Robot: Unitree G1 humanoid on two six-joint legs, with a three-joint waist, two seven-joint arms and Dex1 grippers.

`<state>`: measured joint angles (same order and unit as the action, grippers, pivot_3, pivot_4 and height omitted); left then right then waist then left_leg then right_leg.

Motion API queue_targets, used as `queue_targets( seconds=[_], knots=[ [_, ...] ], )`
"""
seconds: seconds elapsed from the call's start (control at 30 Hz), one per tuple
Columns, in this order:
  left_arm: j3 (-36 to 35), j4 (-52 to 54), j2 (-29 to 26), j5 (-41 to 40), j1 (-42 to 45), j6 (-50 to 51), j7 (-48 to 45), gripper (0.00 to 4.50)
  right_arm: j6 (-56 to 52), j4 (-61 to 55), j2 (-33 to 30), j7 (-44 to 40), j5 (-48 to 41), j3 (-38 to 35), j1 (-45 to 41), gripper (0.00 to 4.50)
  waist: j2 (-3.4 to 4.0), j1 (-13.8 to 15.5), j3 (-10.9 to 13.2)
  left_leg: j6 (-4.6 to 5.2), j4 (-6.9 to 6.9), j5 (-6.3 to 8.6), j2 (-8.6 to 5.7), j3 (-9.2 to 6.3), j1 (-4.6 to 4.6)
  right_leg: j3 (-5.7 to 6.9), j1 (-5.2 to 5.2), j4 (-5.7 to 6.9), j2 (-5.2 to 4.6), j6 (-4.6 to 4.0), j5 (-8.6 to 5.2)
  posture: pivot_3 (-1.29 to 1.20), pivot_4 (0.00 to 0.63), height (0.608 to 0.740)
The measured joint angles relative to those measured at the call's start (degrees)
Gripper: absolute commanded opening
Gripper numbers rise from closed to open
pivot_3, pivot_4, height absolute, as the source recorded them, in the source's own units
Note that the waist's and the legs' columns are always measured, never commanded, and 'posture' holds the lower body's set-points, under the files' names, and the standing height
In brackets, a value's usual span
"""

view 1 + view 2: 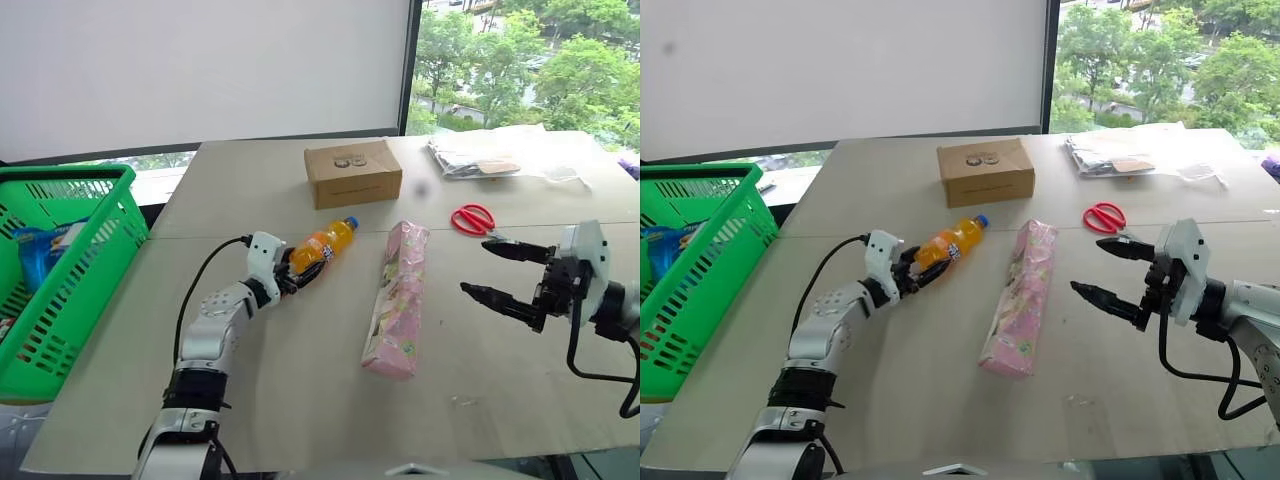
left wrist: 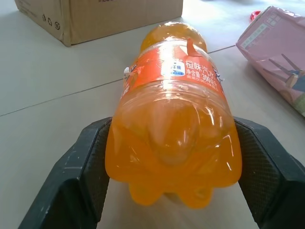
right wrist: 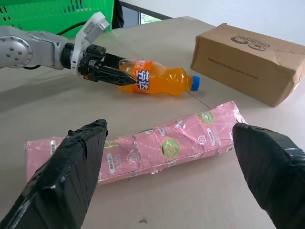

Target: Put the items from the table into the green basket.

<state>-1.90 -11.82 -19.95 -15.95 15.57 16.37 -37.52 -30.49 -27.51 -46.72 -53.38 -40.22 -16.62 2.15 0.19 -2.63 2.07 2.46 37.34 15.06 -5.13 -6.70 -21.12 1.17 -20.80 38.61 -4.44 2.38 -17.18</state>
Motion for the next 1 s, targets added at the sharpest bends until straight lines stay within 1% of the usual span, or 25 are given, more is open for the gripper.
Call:
queue_targets(
  seconds=[0.3, 0.43, 0.57, 0.63, 0.73, 0.8, 0.83, 0.9, 0.97, 1.0],
  knots=[
    [-0.29, -0.01, -0.02, -0.1, 0.03, -0.18, 0.12, 3.02, -0.03, -0.01, 1.06, 0.2, 0.48, 0.04, 0.01, 4.5, 0.0, -0.07, 0.0, 0.0, 0.0, 0.0, 0.0, 0.0, -0.01, 0.0, -0.01, 0.0, 0.0, 0.0, 0.0, -0.2, 0.0, 0.74],
    [-4.72, -0.02, 1.47, -2.51, 1.31, -0.07, 3.4, 3.02, -1.15, -0.1, 2.25, 0.83, -1.51, 0.16, -1.6, 4.5, -0.25, -0.21, 0.17, -0.01, 0.03, -0.01, 0.01, -0.02, -0.09, 0.0, -0.11, 0.07, 0.02, 0.0, 0.0, -0.18, 0.0, 0.74],
    [-10.35, 0.01, 1.27, -3.36, 5.76, -1.39, 9.24, 3.02, -2.69, -0.57, 3.5, 2.14, -3.78, 1.19, -5.62, 4.5, -0.34, -0.37, 0.22, -0.04, 0.09, -0.03, 0.0, -0.01, -0.21, 0.0, -0.25, 0.13, 0.02, 0.01, 0.02, -0.15, 0.0, 0.74],
    [-12.8, 0.04, 0.84, -3.3, 8.14, -3.07, 12.66, 3.02, -3.27, -0.63, 4.21, 2.79, -4.83, 2.31, -8.24, 4.5, -0.4, -0.5, 0.18, -0.26, 0.15, -0.16, -0.01, -0.01, -0.51, 0.0, -0.55, 0.23, 0.02, 0.01, 0.04, -0.16, 0.0, 0.74],
    [-16.51, 0.73, -2.1, -2.14, 10.12, -4.53, 17.79, 3.02, -4.18, 0.24, 5.99, 3.83, -4.95, 5.69, -13.84, 4.5, -0.47, -1.4, 0.15, -0.34, 0.18, -0.21, -0.01, 0.0, -0.77, -0.01, -0.86, 0.31, 0.02, -0.03, 0.18, -0.13, 0.0, 0.74],
    [-19.35, 1.2, -5.86, -0.61, 11.6, -4.62, 22.3, 3.02, -4.3, 1.87, 8.75, 4.82, -4.35, 8.82, -18.8, 4.5, -0.62, -1.98, 0.16, -0.35, 0.16, -0.22, 0.0, -0.01, -0.82, -0.03, -0.93, 0.32, 0.05, -0.05, 0.19, -0.08, 0.0, 0.74],
    [-20.37, 1.26, -7.09, 0.07, 12.13, -4.67, 23.5, 3.02, -4.31, 2.18, 9.45, 5.2, -4.2, 9.55, -19.93, 4.5, -0.65, -2.06, 0.15, -0.35, 0.16, -0.22, 0.0, -0.01, -0.82, -0.03, -0.95, 0.31, 0.05, -0.05, 0.19, -0.05, 0.0, 0.74],
    [-23.71, 1.36, -12.29, 1.27, 12.83, -4.69, 26.59, 3.02, -4.75, 4.41, 11.96, 5.86, -4.11, 11.93, -24.62, 4.5, -0.7, -2.32, 0.16, -0.35, 0.12, -0.22, -0.01, 0.0, -0.83, -0.11, -0.98, 0.31, 0.08, -0.05, 0.19, -0.02, 0.0, 0.74],
    [-27.63, 1.34, -16.87, 1.12, 12.97, -4.42, 27.18, 3.02, -5.33, 5.62, 12.87, 5.64, -4.13, 13.51, -28.02, 4.5, -0.76, -2.01, 0.12, -0.35, 0.08, -0.22, -0.04, -0.02, -0.81, -0.15, -1.0, 0.29, 0.09, -0.06, 0.19, 0.0, 0.0, 0.74],
    [-28.81, 1.3, -18.1, 1.12, 12.96, -4.39, 27.23, 3.02, -5.45, 5.83, 13.02, 5.45, -4.13, 13.77, -28.62, 4.5, -0.81, -1.71, 0.09, -0.35, 0.07, -0.22, -0.04, -0.03, -0.82, -0.15, -1.0, 0.28, 0.09, -0.06, 0.19, 0.03, 0.0, 0.74]
  ],
)
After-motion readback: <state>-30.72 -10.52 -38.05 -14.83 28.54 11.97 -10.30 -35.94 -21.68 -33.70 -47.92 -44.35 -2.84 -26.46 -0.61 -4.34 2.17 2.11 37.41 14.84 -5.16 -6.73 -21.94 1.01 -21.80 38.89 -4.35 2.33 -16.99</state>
